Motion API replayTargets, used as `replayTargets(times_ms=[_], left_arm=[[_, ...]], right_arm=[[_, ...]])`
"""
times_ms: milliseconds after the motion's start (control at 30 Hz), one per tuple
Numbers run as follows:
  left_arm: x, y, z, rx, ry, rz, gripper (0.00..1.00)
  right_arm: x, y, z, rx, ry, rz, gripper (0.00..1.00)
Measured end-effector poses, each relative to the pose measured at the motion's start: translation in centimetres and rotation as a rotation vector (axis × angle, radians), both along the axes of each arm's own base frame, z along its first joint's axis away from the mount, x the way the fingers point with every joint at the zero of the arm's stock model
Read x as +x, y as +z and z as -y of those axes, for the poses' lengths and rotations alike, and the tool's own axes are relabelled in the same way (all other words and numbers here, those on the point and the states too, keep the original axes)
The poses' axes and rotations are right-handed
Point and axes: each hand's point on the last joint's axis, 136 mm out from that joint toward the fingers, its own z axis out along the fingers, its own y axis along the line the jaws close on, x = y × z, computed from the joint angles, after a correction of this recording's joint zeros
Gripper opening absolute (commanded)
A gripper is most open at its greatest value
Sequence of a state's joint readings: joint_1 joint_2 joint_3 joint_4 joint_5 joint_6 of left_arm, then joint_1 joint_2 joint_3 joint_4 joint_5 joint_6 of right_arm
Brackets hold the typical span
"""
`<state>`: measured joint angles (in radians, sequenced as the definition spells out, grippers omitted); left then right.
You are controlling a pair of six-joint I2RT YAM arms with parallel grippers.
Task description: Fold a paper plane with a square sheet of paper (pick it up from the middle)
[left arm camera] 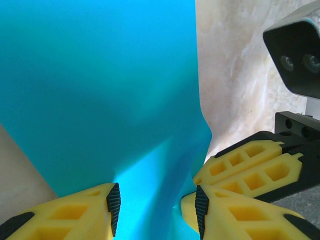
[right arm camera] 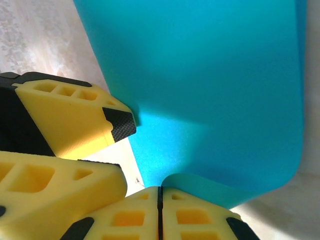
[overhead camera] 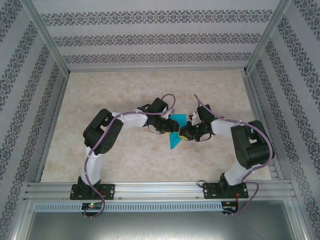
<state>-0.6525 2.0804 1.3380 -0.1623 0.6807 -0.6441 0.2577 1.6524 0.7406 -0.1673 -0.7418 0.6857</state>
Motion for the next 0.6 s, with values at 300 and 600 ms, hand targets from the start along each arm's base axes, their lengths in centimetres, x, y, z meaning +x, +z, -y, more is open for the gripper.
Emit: replayTargets(times_ms=[300, 600], left_arm=[[0.7, 1.6, -0.4, -0.001, 0.002, 0.034, 0.43], [3.6, 2.2, -0.6, 0.028, 0.012, 0.088, 0.32]], right_arm=[[0.5, 0.0, 0.0, -0.007, -0.003, 0.003, 0.09], [0.5, -0.1, 0.0, -0.010, -0.004, 0.003, 0.10]])
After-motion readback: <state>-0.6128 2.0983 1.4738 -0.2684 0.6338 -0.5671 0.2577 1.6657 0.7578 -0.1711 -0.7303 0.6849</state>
